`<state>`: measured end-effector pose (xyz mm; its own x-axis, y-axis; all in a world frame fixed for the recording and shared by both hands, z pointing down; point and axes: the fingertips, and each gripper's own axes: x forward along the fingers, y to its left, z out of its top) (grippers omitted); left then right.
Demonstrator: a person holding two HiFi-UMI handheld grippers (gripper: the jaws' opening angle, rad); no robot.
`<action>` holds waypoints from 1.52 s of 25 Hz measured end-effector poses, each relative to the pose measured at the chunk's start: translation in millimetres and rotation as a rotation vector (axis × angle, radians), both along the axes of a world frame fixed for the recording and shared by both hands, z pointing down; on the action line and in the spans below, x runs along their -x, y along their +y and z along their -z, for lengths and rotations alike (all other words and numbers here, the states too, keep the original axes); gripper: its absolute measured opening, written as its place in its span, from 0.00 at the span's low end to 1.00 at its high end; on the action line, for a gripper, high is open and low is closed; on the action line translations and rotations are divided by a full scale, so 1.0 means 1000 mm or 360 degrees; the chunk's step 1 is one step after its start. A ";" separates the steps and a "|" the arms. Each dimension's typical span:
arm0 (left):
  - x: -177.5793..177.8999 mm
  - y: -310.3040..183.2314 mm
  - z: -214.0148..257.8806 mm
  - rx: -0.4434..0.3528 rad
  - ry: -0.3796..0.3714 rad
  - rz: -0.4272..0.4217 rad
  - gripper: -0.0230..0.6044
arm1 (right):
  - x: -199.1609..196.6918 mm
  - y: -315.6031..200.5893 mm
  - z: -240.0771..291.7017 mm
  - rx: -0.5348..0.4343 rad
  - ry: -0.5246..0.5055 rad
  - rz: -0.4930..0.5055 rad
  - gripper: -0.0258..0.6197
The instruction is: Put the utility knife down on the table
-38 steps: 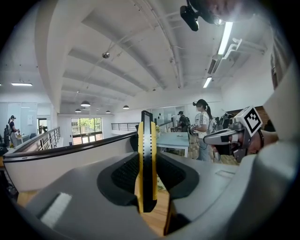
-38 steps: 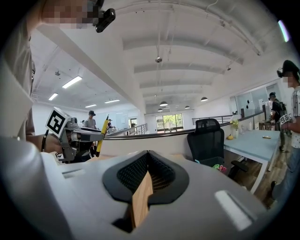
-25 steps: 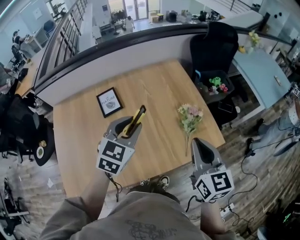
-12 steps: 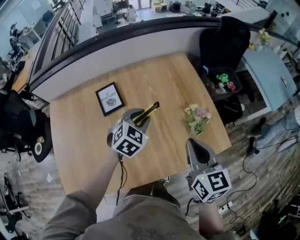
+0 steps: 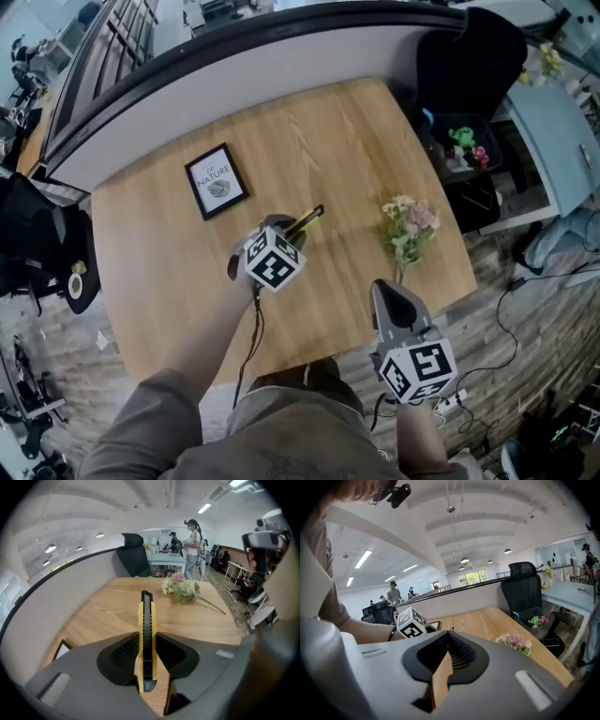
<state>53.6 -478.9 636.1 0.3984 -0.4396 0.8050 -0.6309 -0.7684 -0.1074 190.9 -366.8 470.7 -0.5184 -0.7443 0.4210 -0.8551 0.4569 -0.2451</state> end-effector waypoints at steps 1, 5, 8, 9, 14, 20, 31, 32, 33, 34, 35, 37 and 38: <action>0.002 0.000 -0.012 0.0035 -0.0005 0.0011 0.21 | 0.001 -0.001 -0.007 0.0018 0.0008 0.0001 0.06; 0.009 -0.004 -0.056 0.0184 0.0018 0.0104 0.21 | 0.001 -0.007 -0.033 0.0087 0.0023 0.0000 0.06; 0.015 -0.003 -0.082 0.0237 -0.0042 0.0104 0.21 | 0.003 -0.012 -0.047 0.0125 0.0024 0.0005 0.06; 0.017 -0.003 -0.088 0.0223 -0.0092 0.0079 0.22 | 0.004 -0.013 -0.051 0.0133 0.0026 0.0008 0.05; 0.016 -0.004 -0.105 0.0185 -0.0237 -0.0031 0.22 | 0.006 -0.012 -0.065 0.0166 0.0051 0.0021 0.06; 0.016 -0.001 -0.106 0.0220 -0.0255 -0.0072 0.24 | 0.004 -0.007 -0.069 0.0170 0.0075 0.0010 0.06; 0.017 0.008 0.005 -0.0090 0.0128 0.0047 0.33 | 0.006 -0.015 -0.002 -0.0054 0.0031 -0.0001 0.05; 0.018 0.010 0.022 -0.0142 0.0160 0.0062 0.32 | 0.005 -0.016 0.010 -0.0095 0.0023 -0.0003 0.06; 0.020 0.012 0.038 -0.0190 0.0178 0.0079 0.32 | 0.004 -0.016 0.022 -0.0136 0.0017 -0.0006 0.06; 0.022 0.014 0.053 -0.0234 0.0191 0.0098 0.32 | 0.003 -0.016 0.034 -0.0176 0.0012 -0.0008 0.05; 0.024 0.018 0.070 -0.0279 0.0212 0.0115 0.32 | 0.003 -0.015 0.047 -0.0215 0.0008 -0.0010 0.05; 0.027 0.026 0.109 -0.0386 0.0283 0.0137 0.29 | 0.002 -0.010 0.071 -0.0289 0.0001 -0.0011 0.06; 0.028 0.031 0.130 -0.0447 0.0317 0.0145 0.25 | 0.002 -0.007 0.083 -0.0325 -0.0002 -0.0013 0.05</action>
